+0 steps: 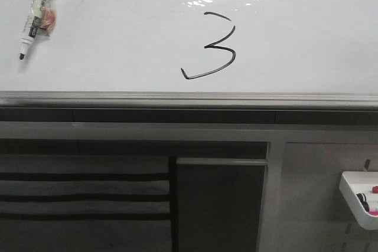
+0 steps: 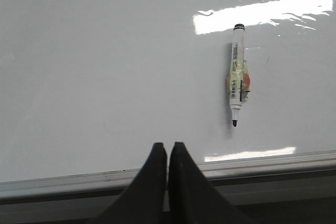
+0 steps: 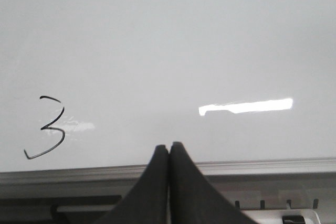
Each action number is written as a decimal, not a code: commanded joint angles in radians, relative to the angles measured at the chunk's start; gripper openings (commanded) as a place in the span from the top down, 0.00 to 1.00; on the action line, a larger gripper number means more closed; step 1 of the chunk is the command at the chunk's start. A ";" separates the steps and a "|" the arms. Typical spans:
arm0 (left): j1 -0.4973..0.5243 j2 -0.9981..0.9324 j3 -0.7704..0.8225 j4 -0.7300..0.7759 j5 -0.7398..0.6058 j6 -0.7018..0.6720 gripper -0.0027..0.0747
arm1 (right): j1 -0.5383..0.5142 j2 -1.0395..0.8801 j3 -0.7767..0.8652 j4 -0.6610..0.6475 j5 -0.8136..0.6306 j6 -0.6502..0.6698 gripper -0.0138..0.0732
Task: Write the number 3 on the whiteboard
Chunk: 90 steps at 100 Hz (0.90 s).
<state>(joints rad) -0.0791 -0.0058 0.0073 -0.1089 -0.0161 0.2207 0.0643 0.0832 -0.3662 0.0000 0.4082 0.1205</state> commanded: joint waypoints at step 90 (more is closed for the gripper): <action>0.003 -0.030 0.001 -0.003 -0.080 -0.011 0.99 | -0.084 -0.114 0.404 0.005 -0.494 -0.005 0.93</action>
<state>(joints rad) -0.0791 -0.0058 0.0073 -0.1089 -0.0161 0.2207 -0.0156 -0.0081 0.0185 0.0067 0.0000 0.1212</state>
